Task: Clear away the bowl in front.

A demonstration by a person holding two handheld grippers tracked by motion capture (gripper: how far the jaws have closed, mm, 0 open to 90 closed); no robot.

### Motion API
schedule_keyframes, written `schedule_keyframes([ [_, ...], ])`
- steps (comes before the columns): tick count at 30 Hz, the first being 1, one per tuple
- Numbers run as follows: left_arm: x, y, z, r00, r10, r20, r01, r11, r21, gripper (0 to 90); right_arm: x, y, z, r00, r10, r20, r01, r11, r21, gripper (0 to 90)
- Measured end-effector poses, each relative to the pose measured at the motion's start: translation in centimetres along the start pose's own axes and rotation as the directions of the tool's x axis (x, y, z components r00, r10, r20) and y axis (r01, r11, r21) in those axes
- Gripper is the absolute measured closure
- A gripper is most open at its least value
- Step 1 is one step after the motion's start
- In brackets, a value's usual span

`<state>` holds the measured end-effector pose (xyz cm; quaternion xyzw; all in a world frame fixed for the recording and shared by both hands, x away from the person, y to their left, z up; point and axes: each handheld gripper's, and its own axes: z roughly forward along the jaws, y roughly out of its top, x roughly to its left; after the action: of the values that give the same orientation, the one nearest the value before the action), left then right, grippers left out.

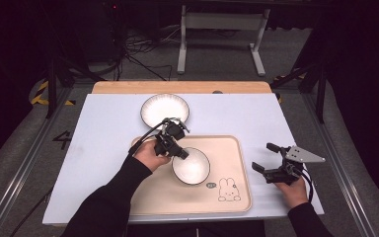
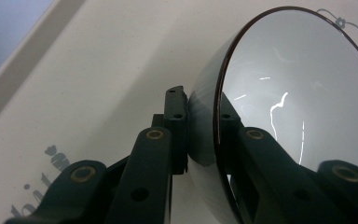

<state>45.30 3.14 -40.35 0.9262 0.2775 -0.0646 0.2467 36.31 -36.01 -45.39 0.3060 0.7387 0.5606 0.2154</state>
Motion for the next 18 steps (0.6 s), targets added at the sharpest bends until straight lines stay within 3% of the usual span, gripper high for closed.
schedule_keyframes([
  [10, 0.69, -0.27, 0.10, 0.9997, -0.022, 0.008, 0.022, 0.9997, -0.010, 80.6, 0.02, 0.00, 0.00, 1.0000, 0.000, 0.001, 0.000, 1.000, 0.000, 0.6],
  [18, 0.75, -0.37, 0.14, 0.9991, -0.034, -0.027, 0.034, 0.9994, -0.003, 78.3, 0.02, 0.00, 0.00, 1.0000, 0.000, 0.001, 0.000, 1.000, 0.000, 0.6],
])
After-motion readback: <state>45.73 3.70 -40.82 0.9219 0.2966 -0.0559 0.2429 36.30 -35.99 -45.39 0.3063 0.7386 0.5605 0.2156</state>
